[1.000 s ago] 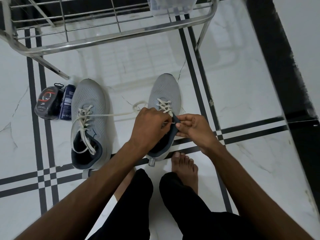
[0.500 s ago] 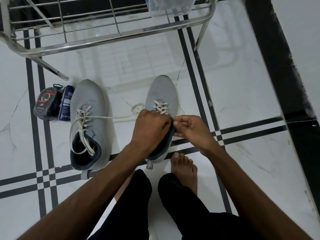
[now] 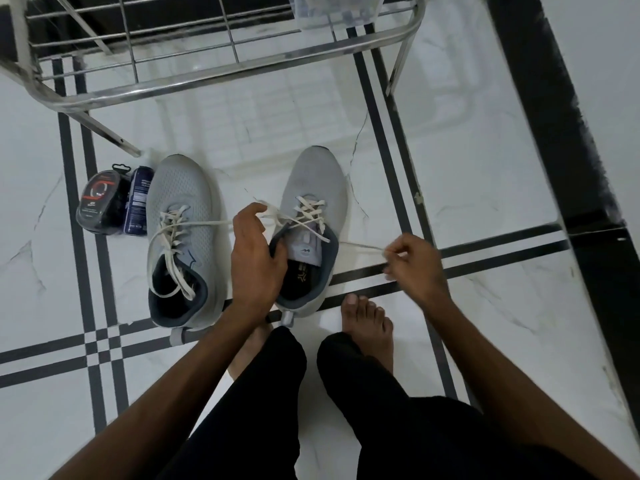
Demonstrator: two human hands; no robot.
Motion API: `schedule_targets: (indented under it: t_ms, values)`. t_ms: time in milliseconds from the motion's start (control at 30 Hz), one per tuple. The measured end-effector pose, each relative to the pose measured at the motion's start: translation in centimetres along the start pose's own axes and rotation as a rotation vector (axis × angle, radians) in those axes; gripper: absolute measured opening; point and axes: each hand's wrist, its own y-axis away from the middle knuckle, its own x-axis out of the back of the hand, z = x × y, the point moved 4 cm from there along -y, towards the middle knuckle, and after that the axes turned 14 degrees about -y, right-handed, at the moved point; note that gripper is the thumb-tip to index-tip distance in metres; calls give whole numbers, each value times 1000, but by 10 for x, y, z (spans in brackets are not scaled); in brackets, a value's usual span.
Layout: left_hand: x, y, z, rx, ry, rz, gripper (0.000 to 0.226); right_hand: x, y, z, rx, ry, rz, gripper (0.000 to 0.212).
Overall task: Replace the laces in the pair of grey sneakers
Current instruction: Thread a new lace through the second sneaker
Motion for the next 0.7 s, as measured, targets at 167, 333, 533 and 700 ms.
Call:
schedule_targets:
  t_ms: [167, 333, 533, 700]
  values:
    - [1, 4, -5, 52, 15, -70, 50, 45, 14, 28, -229, 407, 229, 19]
    - [-3, 4, -4, 18, 3, -104, 51, -25, 23, -39, 277, 330, -79, 66]
    - [-1, 3, -9, 51, 13, -65, 52, -60, 10, -59, 359, 323, -262, 19]
    - [-1, 5, -14, 144, 110, -102, 52, 8, 13, -6, 38, 494, 48, 16]
